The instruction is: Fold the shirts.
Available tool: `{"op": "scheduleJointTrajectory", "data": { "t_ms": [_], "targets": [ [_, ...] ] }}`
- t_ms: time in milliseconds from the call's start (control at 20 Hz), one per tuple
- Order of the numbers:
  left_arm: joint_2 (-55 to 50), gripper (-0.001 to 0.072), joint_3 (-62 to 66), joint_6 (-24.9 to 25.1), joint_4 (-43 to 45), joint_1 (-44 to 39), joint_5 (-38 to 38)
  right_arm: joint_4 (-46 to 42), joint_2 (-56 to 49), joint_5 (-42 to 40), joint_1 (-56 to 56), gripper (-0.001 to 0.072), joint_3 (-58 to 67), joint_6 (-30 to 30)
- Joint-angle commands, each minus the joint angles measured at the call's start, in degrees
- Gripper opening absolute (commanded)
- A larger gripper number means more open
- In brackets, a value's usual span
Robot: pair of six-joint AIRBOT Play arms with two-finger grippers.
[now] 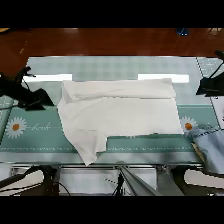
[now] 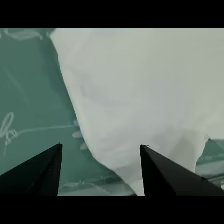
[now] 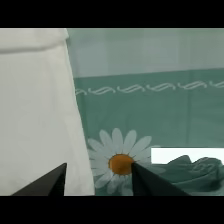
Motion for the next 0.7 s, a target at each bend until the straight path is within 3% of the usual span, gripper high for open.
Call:
{"op": "scheduleJointTrajectory", "data": {
  "t_ms": [0, 250, 500, 650],
  "targets": [
    [6.8, 0.0567, -13.86, 4.07, -1.73, 1.75, 0.39, 10.05, 3.91, -3.85, -4.76, 0.0494, -9.01, -3.74],
    [8.66, 0.0566, -26.1, 6.69, -2.4, 1.73, 2.6, 13.42, 4.35, -7.21, -6.21, 0.0493, -11.89, -5.25],
    [8.57, 0.0566, -32.09, 9.09, -13.42, 1.53, 10.08, 13.4, 4.35, -8.81, -6.19, 0.0493, -11.89, -5.57],
    [8.52, 0.0566, -32.52, 9.07, -13.73, -1.11, 12.59, 13.4, 4.35, -8.81, -6.19, 0.0493, -11.89, -5.57]
  ]
}}
